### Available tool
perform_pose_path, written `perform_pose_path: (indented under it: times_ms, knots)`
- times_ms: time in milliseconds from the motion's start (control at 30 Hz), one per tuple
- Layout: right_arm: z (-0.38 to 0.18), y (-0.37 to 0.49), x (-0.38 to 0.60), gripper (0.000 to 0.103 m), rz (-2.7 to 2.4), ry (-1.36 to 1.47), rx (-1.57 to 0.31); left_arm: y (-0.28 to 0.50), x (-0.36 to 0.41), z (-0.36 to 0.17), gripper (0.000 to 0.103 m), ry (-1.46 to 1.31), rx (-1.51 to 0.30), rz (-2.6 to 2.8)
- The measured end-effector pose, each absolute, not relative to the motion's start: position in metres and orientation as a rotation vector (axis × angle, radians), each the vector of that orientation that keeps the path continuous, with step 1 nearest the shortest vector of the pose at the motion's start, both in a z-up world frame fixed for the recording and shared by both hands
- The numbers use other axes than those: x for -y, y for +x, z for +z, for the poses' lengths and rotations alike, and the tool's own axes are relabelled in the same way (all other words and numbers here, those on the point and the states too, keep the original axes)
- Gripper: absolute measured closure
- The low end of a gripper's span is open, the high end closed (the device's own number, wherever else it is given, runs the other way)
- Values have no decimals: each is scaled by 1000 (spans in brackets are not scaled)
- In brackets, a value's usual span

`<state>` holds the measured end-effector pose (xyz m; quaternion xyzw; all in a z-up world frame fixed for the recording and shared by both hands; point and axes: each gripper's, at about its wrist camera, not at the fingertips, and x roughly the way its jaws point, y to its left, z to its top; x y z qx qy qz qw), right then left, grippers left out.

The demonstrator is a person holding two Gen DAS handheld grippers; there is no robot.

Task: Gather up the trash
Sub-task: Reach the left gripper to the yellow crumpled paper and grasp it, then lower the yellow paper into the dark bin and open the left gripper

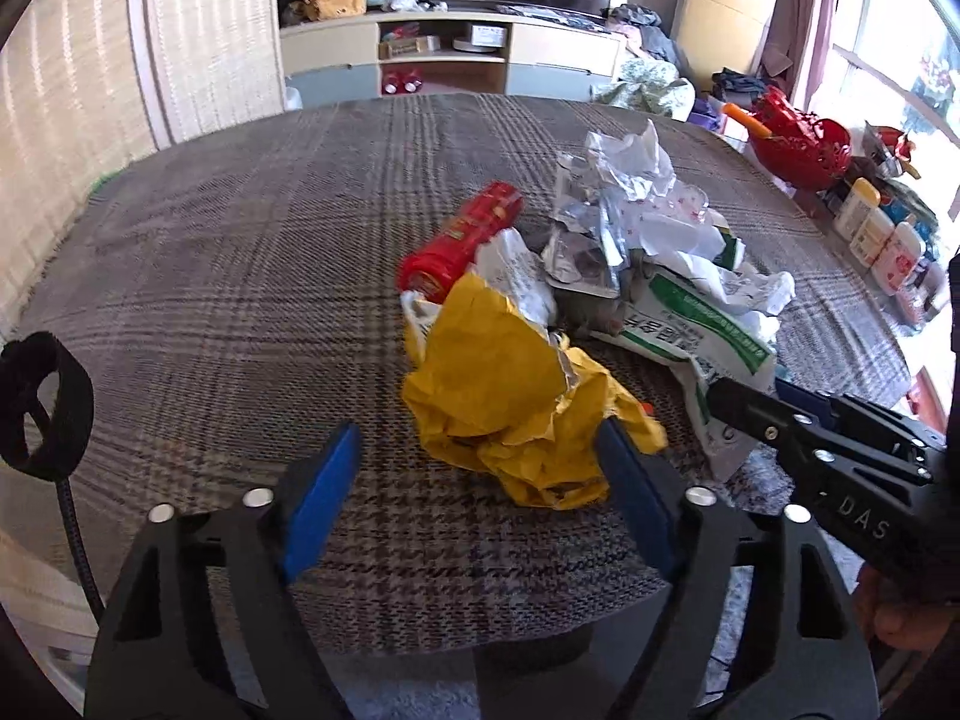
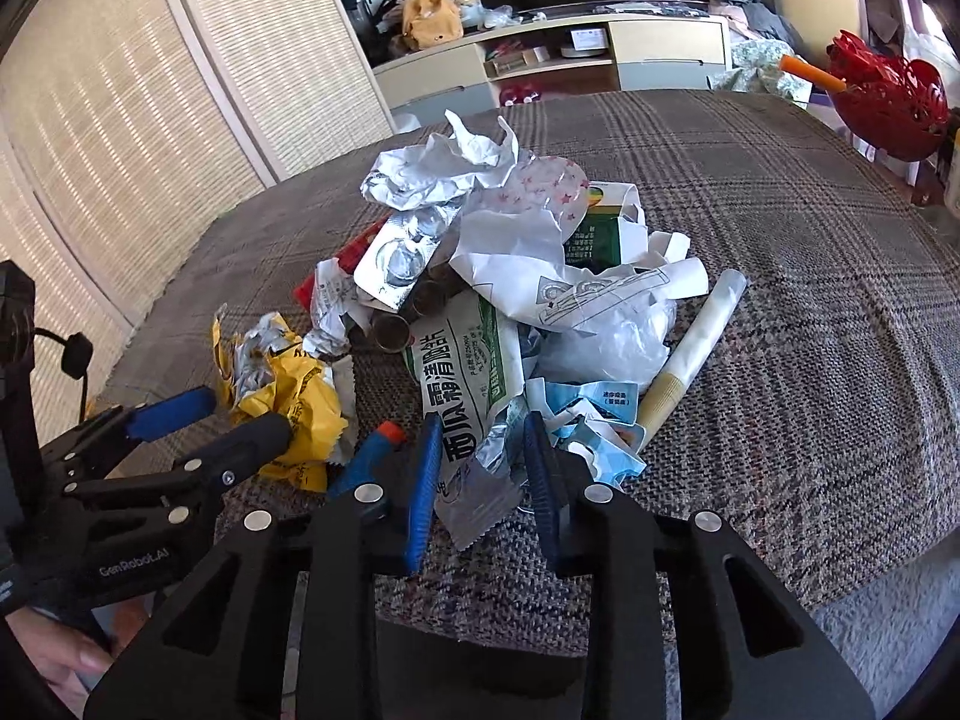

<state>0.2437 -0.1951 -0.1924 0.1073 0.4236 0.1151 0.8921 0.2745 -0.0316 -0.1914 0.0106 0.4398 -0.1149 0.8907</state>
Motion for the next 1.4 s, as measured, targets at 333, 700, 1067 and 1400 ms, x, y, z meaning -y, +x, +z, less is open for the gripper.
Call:
perform_pose_path:
  times_ms: [333, 700, 1067, 1400]
  knots:
    - [-182, 237, 188, 89, 228, 182, -847, 270, 34, -189, 69, -2, -903, -283]
    - [-146, 224, 199, 98, 169, 140, -742, 259, 26, -158, 76, 41, -810, -211]
    - [-101, 197, 191, 99, 187, 134, -662, 224, 21, -120, 76, 36, -743, -207]
    - [-80, 129, 191, 99, 195, 116, -640, 150, 22, -96, 76, 25, -712, -225]
